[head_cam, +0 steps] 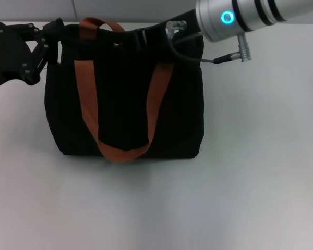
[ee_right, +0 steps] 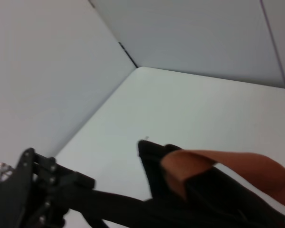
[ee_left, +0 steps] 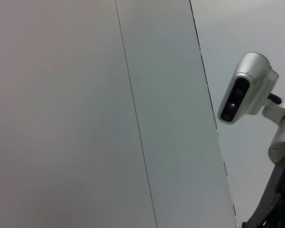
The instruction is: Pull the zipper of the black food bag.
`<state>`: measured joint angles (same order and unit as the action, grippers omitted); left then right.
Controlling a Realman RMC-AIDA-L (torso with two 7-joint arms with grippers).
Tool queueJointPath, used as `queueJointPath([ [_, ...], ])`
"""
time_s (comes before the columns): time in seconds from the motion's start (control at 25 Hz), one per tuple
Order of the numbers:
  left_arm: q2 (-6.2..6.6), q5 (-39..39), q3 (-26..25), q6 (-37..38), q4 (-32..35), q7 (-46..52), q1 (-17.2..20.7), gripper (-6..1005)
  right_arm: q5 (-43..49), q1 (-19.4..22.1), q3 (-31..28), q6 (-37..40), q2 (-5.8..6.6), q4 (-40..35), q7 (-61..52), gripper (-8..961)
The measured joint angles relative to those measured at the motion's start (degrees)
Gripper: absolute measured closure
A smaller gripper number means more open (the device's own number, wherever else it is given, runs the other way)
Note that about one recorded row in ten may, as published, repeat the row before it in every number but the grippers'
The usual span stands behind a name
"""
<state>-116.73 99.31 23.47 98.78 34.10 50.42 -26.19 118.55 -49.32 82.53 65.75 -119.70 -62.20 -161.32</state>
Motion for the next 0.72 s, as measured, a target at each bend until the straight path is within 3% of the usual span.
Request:
queueJointPath([
  [0.72,0.11,-0.2,-0.1,-0.4,0.0,-0.1,0.4,941,11.4,12.5,-1.6,5.4,-0.17,-18.6,-8.1,954],
])
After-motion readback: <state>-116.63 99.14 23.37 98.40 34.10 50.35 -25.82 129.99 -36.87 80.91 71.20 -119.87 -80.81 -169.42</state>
